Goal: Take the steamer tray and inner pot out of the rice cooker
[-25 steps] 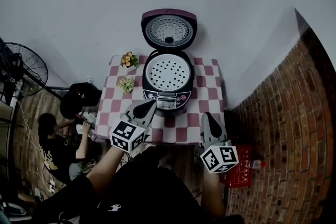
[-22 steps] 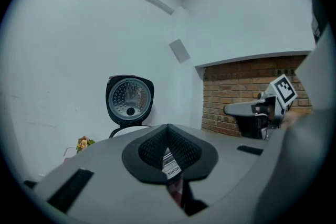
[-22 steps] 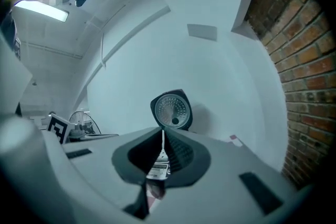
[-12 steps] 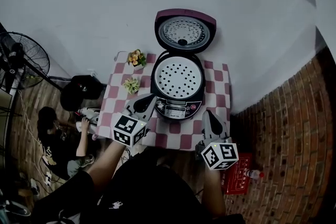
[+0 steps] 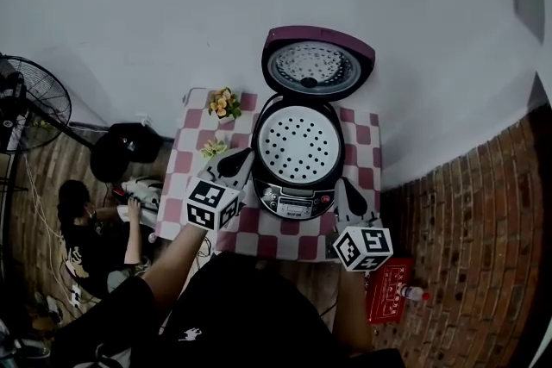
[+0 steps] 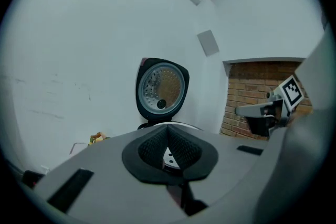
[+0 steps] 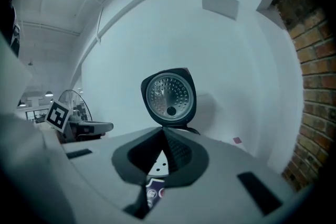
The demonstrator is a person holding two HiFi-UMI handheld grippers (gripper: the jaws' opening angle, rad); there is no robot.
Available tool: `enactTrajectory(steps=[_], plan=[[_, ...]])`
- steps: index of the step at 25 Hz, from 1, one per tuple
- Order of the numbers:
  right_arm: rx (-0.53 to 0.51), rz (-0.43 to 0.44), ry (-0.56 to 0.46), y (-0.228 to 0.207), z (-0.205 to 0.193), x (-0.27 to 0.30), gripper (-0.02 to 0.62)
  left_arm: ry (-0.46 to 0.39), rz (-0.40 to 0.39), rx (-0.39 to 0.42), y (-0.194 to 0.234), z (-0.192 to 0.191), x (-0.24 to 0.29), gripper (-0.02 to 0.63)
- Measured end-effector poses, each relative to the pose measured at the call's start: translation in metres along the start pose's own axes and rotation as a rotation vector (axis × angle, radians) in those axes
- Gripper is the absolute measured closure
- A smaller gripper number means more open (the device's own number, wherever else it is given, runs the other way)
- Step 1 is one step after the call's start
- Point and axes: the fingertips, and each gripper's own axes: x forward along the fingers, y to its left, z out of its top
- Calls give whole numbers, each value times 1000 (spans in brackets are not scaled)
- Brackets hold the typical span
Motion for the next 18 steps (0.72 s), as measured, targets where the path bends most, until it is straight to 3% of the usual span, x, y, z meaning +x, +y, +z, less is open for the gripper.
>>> enactTrajectory(steps=[8,12,18], plan=[[-30,-71,81,-9,-5,43,594,42,-22,-64,45,-10,33,603],[-36,-106,120,-14,-11,50,594,63,-56,-81,50,-21,44,603],[-62,-132,187,-32,-24,64,592,59,-47,-134,62,-24,60,601]])
